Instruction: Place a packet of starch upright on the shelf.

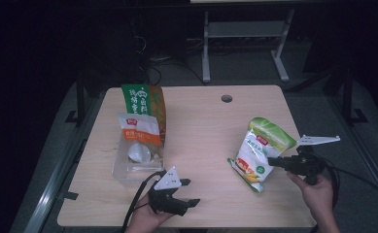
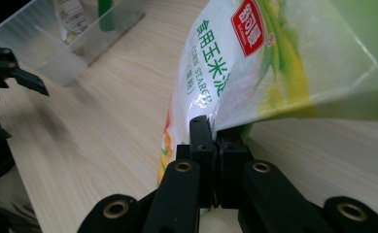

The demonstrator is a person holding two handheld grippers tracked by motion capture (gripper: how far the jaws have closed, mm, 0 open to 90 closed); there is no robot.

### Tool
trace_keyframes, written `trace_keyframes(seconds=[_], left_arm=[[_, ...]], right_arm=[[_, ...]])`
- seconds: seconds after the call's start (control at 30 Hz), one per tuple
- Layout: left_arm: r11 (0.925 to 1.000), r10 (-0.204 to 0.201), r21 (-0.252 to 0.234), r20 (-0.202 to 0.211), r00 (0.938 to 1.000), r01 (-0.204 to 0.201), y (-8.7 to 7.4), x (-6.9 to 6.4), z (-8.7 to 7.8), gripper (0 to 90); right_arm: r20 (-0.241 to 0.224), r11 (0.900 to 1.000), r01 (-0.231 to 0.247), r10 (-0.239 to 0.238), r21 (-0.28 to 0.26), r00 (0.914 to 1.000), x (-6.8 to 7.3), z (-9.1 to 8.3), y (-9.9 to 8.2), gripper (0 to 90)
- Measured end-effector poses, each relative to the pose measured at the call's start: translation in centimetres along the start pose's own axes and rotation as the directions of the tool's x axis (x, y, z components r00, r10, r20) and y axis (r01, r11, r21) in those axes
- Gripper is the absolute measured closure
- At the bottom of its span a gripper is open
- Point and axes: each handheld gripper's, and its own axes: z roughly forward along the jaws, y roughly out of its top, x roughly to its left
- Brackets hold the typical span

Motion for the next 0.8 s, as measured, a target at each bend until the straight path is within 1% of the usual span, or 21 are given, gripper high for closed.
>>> trace_keyframes(seconds=[0.07, 0.2, 0.27, 0.37, 0.43, 0.5, 0.6, 0.7, 0.73, 0.8], left_arm=[[0.9999, 0.011, 0.007, 0.002, 0.9999, -0.011, 0.1, -0.2, 0.2, 30.1], [0.9999, 0.008, 0.007, 0.001, 1.0, -0.008, 0.2, -0.1, 0.3, 30.1], [1.0, 0.003, 0.005, -0.003, 1.0, -0.003, 0.2, -0.1, 0.3, 30.1], [1.0, 0.008, 0.006, -0.004, 1.0, -0.008, 0.3, -0.1, 0.4, 30.1], [0.9999, 0.005, 0.009, -0.004, 1.0, -0.005, 0.3, -0.1, 0.4, 30.1], [0.9999, 0.006, 0.01, -0.008, 1.0, -0.006, 0.3, 0.0, 0.4, 30.1], [0.9999, 0.012, 0.006, -0.013, 0.9998, -0.012, 0.5, 0.2, 0.4, 30.0], [1.0, 0.009, 0.003, -0.017, 0.9998, -0.009, 0.8, 0.3, 0.8, 29.3], [0.9999, 0.009, 0.005, -0.02, 0.9997, -0.009, 0.9, 0.3, 0.9, 29.0], [1.0, 0.004, 0.009, -0.03, 0.9995, -0.004, 1.2, 0.5, 1.4, 28.0]], right_arm=[[-0.011, 0.9996, 0.027, -0.027, 0.002, 0.9996, 0.5, 0.2, 0.5, 88.5], [-0.038, 0.9982, 0.06, -0.059, 0.008, 0.9975, 1.5, 0.4, 1.3, 89.0], [-0.065, 0.997, 0.075, -0.074, 0.016, 0.9951, 2.0, 0.7, 1.8, 89.3], [-0.084, 0.9939, 0.108, -0.105, 0.023, 0.9909, 2.9, 1.0, 2.7, 89.5], [-0.101, 0.9906, 0.135, -0.131, 0.026, 0.9862, 3.5, 1.3, 3.2, 89.6], [-0.113, 0.9896, 0.141, -0.137, 0.028, 0.984, 3.9, 1.5, 3.6, 89.7], [-0.144, 0.9864, 0.161, -0.156, 0.031, 0.9773, 4.7, 1.9, 4.2, 89.8], [-0.174, 0.9817, 0.189, -0.183, 0.021, 0.9677, 5.6, 2.4, 4.7, 89.8], [-0.184, 0.9789, 0.203, -0.196, 0.022, 0.9632, 5.8, 2.6, 4.8, 89.8], [-0.192, 0.9755, 0.219, -0.211, 0.023, 0.9585, 6.2, 3.1, 4.8, 89.8]])
